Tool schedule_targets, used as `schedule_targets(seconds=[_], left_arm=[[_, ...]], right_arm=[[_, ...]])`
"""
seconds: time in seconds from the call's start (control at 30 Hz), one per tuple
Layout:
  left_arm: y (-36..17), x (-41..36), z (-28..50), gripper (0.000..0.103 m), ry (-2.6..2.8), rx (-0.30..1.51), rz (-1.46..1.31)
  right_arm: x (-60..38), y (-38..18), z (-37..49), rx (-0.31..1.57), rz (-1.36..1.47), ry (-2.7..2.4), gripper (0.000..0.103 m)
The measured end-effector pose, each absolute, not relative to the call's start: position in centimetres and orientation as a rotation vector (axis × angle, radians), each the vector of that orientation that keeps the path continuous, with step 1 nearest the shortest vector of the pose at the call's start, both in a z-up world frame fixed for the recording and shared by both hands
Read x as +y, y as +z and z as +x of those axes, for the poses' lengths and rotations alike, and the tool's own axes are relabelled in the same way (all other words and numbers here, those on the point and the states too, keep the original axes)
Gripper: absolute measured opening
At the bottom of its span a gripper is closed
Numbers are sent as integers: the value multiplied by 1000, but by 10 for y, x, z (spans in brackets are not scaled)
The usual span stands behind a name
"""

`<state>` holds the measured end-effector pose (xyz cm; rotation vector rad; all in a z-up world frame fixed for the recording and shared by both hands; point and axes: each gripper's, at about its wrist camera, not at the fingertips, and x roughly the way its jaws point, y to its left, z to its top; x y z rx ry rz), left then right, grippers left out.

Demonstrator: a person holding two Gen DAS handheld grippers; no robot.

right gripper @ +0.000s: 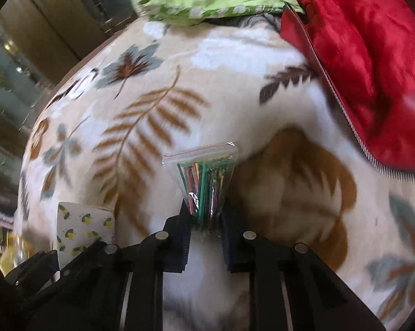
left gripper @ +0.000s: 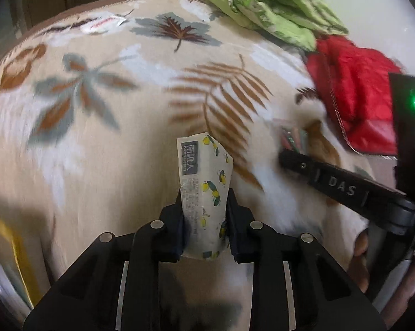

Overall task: Organize soft objects
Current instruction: 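Grasp the lemon-print tissue pack with the left tool while the right tool grasps the green-stick bag, then carry tissue pack and stick bag into the tray and open both tools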

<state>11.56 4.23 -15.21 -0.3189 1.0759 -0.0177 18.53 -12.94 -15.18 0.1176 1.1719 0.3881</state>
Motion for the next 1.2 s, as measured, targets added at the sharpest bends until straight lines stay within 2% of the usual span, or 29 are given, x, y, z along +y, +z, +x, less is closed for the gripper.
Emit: schedule_targets(seconds=[0.17,0.43,0.53,0.77,1.1,1.2], left_arm=[[-133,56,47,24,-54,1024,-485],[-44,96,-88,24,-41,830,-530],[-26,121,-143,24,-21,766,-554],[-42,185,-197,24,55,739,-665],[-94,209,-189,24,102,818,-710],[-103,211,-184,25,51,794,-759]], right_arm=[[-124,-131,127,1175,202,484,17],[-65,-61,23,1101,173,761,17],[-30,-39,-13,1076,136,872,17],[43,-39,-66,1067,11,962,17],[100,-56,-78,1050,-200,915,17],[98,-71,-68,1083,-176,900,18]])
